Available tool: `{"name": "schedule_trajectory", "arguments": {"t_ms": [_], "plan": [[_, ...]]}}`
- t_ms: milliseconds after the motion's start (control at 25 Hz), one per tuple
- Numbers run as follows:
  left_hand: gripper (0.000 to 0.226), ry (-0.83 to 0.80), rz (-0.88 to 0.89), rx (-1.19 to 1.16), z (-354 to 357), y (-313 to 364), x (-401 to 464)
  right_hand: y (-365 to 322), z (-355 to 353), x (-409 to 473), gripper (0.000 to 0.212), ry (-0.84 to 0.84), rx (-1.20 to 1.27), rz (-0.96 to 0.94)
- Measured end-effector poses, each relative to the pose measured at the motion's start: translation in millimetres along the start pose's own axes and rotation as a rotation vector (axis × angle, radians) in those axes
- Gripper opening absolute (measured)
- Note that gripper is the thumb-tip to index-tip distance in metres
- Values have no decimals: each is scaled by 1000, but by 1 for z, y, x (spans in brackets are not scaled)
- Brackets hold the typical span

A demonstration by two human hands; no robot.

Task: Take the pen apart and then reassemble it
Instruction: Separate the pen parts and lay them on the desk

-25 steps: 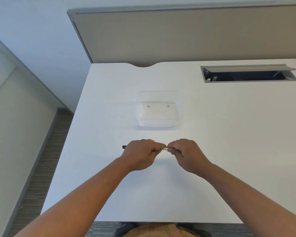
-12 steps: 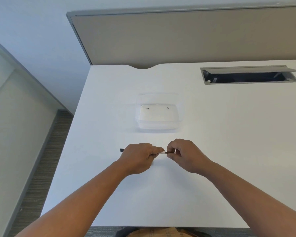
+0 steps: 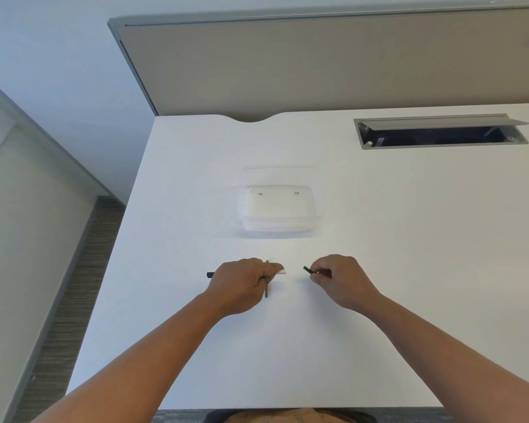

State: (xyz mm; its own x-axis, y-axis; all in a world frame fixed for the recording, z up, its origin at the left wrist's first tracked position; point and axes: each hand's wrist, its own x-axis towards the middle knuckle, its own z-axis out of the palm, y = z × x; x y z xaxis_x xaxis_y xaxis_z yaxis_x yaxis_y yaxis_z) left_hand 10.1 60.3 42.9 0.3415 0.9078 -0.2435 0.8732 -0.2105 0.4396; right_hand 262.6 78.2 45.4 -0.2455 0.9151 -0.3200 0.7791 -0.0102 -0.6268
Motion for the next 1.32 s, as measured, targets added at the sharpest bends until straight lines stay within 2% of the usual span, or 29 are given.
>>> {"name": "schedule_trajectory", "arguments": {"t_ms": [160, 320, 680, 1160, 1320], "plan": [[42, -2, -41, -36, 5, -4, 1, 19, 10, 5, 13, 70, 82, 243], [39, -9, -76, -65, 8, -7, 1, 22, 15, 13, 18, 90, 125, 349], [35, 22, -133, -131, 8, -10, 1, 20, 17, 17, 30, 74, 155, 390], [32, 38, -131, -166, 2, -4, -8, 23, 22, 10, 30, 114, 224, 370], [31, -46, -231, -265, -4, 1, -10, 24, 25, 6, 34, 111, 263, 365]]}}
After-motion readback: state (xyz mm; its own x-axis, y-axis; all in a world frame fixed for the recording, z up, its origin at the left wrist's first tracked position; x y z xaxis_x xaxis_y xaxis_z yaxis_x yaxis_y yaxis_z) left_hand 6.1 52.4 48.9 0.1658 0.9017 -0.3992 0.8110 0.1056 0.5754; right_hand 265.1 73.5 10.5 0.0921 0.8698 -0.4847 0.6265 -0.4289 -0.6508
